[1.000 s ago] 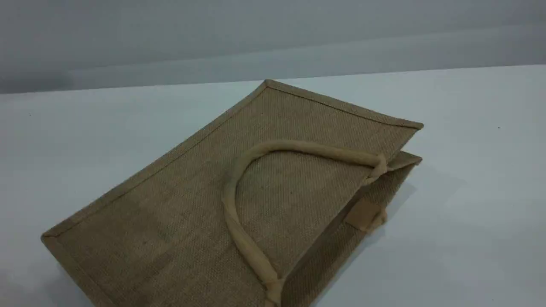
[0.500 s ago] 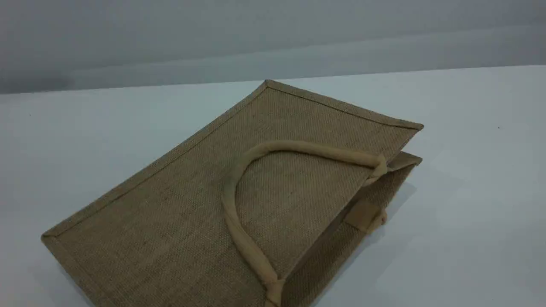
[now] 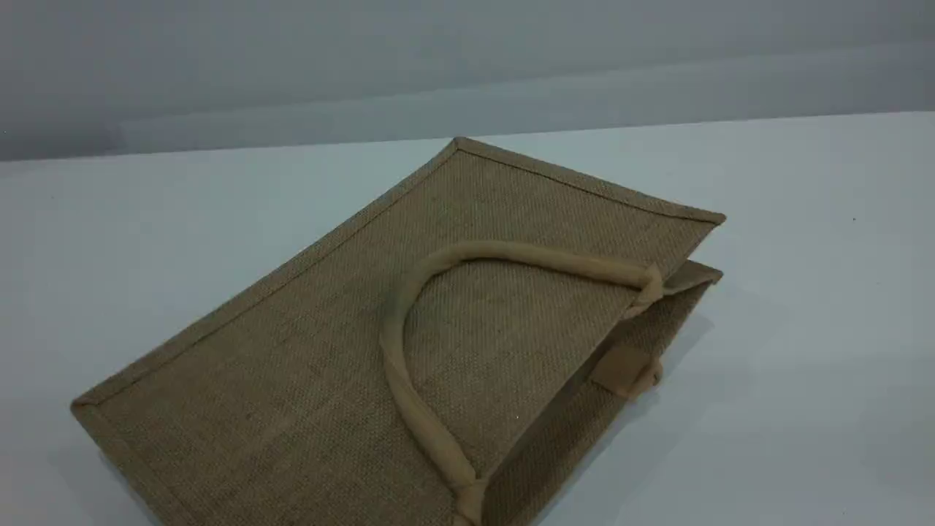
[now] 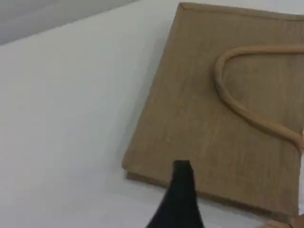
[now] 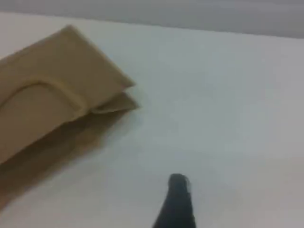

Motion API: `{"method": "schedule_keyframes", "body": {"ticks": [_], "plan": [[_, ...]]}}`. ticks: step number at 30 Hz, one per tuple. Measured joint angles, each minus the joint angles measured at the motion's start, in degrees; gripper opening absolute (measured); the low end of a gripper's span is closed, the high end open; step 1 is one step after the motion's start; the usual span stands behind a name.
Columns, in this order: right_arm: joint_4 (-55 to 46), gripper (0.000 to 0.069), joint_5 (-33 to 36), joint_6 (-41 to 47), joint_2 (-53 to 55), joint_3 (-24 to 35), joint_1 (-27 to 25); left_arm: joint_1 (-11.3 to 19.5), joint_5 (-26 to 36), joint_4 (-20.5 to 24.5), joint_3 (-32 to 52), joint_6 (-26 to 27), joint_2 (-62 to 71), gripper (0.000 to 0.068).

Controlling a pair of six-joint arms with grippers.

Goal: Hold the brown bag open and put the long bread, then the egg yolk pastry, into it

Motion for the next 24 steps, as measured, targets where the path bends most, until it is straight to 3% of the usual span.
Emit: {"method": "schedule_keyframes", "body": {"ticks": [4,12,24], "plan": [[0.04,0.0552,0.0,0.0,-1.08,0.0,-5.07,0.0,-0.01,0.06,4.63,-0.92,-3.39,0.0582],[0.04,0.0552,0.0,-0.06,-1.03,0.0,-5.21,0.0,-0.42,0.06,11.83,-2.15,-7.52,0.0582],[0.06,0.0552,0.0,-0.01,-1.03,0.0,-5.21,0.0,-1.29,1.15,11.95,-4.11,-8.78,0.0582]]}}
